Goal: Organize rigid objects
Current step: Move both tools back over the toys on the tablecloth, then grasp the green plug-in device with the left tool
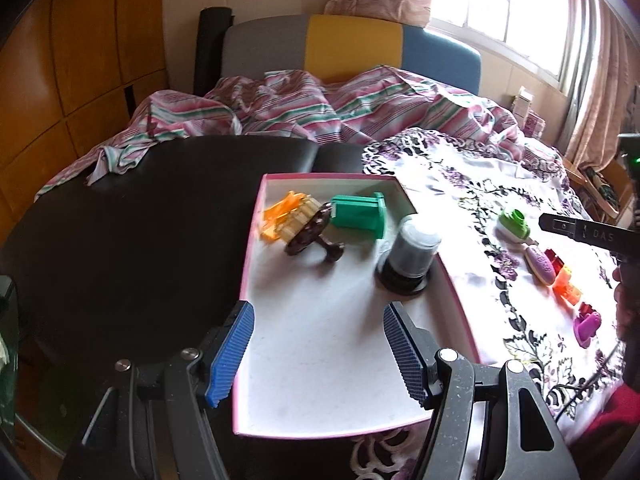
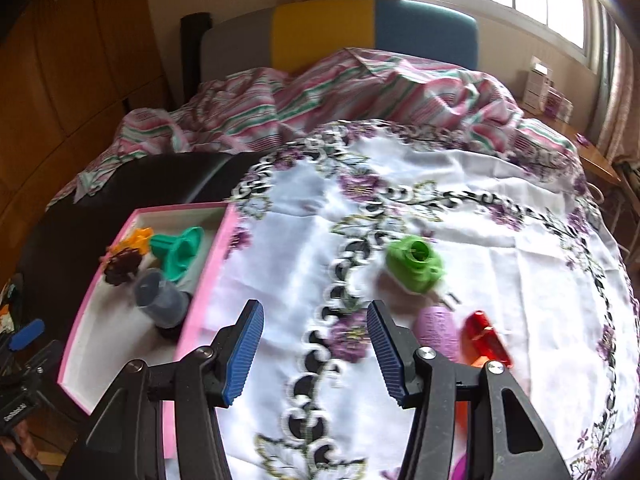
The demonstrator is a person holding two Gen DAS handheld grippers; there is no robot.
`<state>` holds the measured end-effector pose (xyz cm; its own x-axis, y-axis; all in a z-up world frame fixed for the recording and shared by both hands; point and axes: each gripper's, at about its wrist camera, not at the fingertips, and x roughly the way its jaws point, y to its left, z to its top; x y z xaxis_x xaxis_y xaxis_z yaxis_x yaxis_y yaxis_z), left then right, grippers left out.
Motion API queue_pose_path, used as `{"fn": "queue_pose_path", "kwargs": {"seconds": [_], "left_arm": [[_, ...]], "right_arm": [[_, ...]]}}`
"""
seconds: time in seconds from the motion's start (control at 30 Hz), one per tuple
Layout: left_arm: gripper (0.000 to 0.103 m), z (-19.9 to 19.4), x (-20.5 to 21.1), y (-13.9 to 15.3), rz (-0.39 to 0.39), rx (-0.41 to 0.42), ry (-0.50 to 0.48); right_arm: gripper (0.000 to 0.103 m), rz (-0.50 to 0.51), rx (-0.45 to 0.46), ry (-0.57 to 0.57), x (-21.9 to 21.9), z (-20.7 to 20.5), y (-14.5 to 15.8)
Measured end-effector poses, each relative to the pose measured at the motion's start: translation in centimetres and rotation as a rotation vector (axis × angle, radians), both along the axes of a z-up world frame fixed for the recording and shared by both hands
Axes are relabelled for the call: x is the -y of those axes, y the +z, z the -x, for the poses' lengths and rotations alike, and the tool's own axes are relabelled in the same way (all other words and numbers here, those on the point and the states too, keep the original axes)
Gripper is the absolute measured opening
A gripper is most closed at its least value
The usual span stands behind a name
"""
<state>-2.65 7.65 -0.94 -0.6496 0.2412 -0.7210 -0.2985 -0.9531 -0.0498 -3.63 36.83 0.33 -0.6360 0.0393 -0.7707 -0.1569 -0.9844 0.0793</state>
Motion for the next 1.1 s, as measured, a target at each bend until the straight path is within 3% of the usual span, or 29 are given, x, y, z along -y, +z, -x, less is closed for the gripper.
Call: {"fn": "queue_pose_path", "kwargs": {"seconds": [0.17, 0.33, 0.6, 0.9, 1.1], "left_arm": [[0.068, -0.1, -1.7, 0.4, 0.010, -0.006, -0.038], [0.068, -0.1, -3.8, 1.0, 0.018, -0.015, -0.084], [0.068, 0.8, -8.6, 2.0, -0.014, -0.006, -0.189], [0.070, 2.6, -16.6, 1.3, -0.004, 0.051, -0.327], [0.088, 5.2, -21.9, -0.1, -0.002, 0.108, -0.386]], "right_arm": [[0.054, 0.003, -0.001, -0.137, -5.1, -0.9, -1.1], [0.054, 0.095, 0.009, -0.325, -10.0, -2.2, -2.5], [0.054, 0.172, 0.007, -0.510, -14.0, -4.2, -2.9], [0.054, 0.234, 0.017, -0.554, -15.1, -4.6, -3.3], [0.054, 0.284, 0.026, -0.572, -15.8, -4.9, -3.7]]}}
